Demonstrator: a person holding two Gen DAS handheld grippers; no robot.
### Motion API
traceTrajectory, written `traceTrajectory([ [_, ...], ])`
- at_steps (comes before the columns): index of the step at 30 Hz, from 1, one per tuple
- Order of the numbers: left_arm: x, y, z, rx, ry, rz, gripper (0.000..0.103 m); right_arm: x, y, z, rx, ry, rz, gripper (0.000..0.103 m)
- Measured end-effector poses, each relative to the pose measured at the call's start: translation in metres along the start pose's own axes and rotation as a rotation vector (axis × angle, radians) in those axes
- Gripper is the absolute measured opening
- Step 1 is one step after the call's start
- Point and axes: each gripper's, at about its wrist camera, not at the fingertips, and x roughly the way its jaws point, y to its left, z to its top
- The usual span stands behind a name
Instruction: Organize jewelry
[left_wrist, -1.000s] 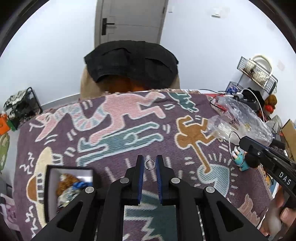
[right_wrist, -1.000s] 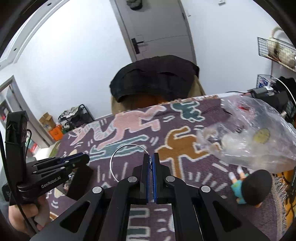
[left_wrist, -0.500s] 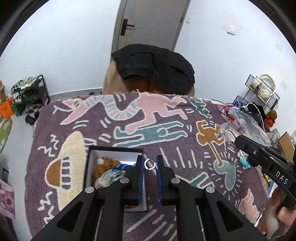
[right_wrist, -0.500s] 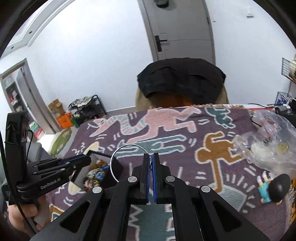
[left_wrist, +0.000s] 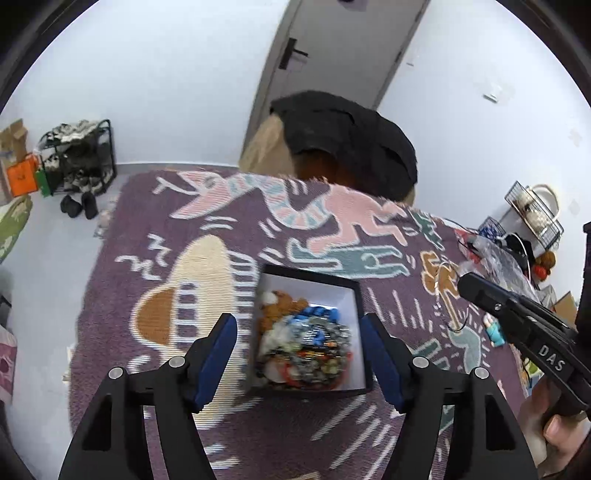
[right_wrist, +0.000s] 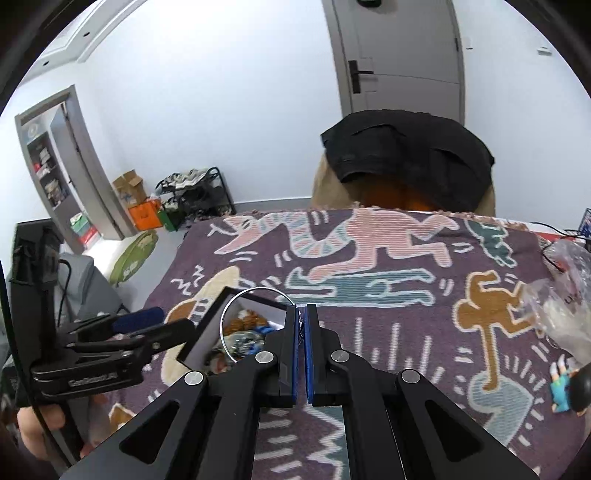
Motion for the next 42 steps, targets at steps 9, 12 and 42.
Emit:
traceTrajectory([
  [9,-0.020,0.038,-0.003,-0.040,-0.016,0.050,0.071,0.029,0.032,0.003,-0.017,0.044,0.048,0.004],
  [12,-0.023,0.047,-0.005,-0.067,-0.016,0.054,0.071,0.041,0.043,0.005,-0.042,0.074,0.069,0.013],
  [42,-0.114,-0.033,-0.045,0.016,-0.272,0.084,0.100,-0.100,-0.051,-0.053,0.160,-0.065,0.028,0.097],
])
